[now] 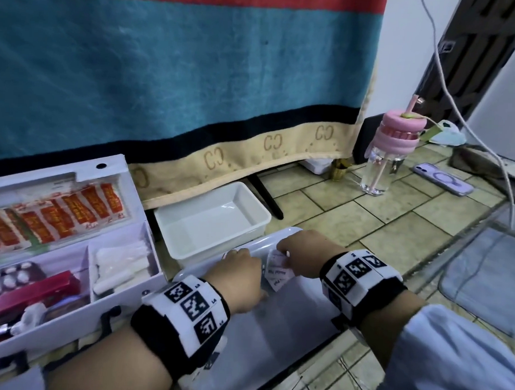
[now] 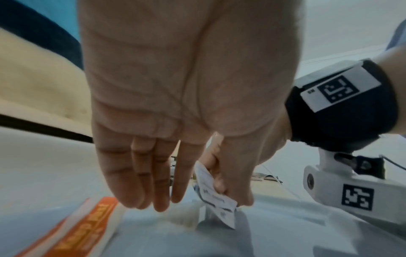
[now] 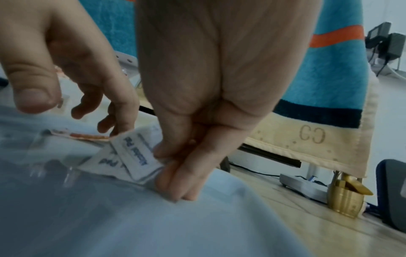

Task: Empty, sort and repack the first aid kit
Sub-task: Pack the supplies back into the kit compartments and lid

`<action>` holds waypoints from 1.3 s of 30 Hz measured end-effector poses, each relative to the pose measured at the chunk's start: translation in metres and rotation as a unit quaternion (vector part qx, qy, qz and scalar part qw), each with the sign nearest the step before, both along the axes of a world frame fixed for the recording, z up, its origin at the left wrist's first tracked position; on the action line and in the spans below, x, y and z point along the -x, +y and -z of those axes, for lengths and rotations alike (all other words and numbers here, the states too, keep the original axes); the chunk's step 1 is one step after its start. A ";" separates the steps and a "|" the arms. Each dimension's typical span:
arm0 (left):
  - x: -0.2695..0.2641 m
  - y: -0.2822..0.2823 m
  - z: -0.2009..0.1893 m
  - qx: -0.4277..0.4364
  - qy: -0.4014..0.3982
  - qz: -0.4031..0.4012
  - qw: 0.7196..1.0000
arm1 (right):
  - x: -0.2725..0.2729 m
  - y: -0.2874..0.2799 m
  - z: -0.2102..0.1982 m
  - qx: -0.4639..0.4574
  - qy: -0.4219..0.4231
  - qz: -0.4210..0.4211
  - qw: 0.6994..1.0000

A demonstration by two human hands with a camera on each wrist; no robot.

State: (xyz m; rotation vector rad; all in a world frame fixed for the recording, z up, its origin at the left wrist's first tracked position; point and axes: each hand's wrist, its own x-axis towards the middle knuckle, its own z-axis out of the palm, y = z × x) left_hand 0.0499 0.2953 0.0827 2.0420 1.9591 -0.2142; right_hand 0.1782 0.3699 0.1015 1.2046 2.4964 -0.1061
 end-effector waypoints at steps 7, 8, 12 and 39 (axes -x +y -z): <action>-0.024 0.036 0.015 -0.004 0.001 -0.054 0.999 | -0.017 0.012 0.011 0.086 0.086 0.048 0.992; -0.025 0.040 0.014 -0.003 0.000 -0.050 0.999 | -0.020 0.014 0.013 0.101 0.105 0.060 0.988; -0.019 0.040 0.004 -0.041 -0.100 -0.080 0.991 | -0.031 0.015 0.004 0.148 0.232 0.085 0.958; 0.216 -0.112 -0.084 -0.215 -0.138 -0.260 0.931 | 0.191 -0.045 -0.048 0.322 0.651 0.065 0.685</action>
